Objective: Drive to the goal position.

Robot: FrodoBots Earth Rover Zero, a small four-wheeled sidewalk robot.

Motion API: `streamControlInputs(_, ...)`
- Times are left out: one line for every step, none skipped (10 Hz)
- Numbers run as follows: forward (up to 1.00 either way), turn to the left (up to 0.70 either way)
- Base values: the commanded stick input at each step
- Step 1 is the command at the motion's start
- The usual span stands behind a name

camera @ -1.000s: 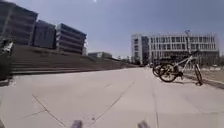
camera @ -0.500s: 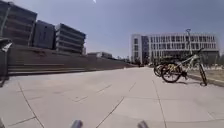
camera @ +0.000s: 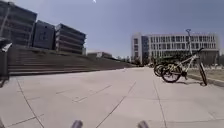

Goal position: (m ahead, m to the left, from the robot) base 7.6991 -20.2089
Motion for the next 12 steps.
streamControlInputs(0.64, -0.44)
streamControlInputs(0.70, -0.35)
streamControlInputs(0.70, -0.35)
streamControlInputs(0.70, -0.35)
streamControlInputs(0.70, -0.35)
streamControlInputs(0.70, -0.35)
streamControlInputs(0.70, -0.35)
streamControlInputs(0.70, -0.24)
streamControlInputs(0.70, 0.00)
streamControlInputs(0.70, 0.00)
streamControlInputs(0.70, 0.00)
streamControlInputs(0.70, 0.00)
